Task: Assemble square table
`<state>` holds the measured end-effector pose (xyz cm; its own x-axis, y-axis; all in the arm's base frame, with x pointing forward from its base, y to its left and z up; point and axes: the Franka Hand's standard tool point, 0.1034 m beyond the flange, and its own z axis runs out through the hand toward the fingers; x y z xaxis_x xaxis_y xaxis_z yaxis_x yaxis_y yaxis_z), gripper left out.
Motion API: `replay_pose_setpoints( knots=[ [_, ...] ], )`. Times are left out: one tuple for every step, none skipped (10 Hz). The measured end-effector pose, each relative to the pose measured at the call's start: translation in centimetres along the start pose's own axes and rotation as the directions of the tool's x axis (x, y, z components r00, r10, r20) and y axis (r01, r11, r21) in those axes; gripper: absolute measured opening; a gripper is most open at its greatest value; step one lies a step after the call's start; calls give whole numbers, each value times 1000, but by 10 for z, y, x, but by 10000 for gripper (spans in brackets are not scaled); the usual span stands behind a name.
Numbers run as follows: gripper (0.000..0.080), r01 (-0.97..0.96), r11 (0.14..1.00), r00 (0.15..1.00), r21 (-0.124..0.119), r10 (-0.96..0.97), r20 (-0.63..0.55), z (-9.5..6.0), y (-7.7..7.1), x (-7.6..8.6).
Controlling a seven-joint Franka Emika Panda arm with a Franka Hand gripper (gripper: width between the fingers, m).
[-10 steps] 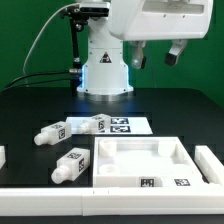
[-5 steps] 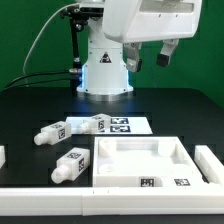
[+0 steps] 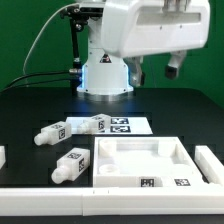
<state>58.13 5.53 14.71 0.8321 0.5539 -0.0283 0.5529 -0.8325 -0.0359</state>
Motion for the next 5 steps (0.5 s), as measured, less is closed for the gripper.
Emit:
replay_pose_setpoints(
  knots=[
    [650,-26,1000,999,7,26,-25,4,1,6],
    [650,-28,1000,999,-2,27,-46,6,2,9],
    [650,-27,1000,999,-1,27,-42,6,2,8],
    [650,-27,1000,999,-1,27,-42,6,2,8],
    [650,-27,1000,999,-1,27,-42,6,2,8]
  ],
)
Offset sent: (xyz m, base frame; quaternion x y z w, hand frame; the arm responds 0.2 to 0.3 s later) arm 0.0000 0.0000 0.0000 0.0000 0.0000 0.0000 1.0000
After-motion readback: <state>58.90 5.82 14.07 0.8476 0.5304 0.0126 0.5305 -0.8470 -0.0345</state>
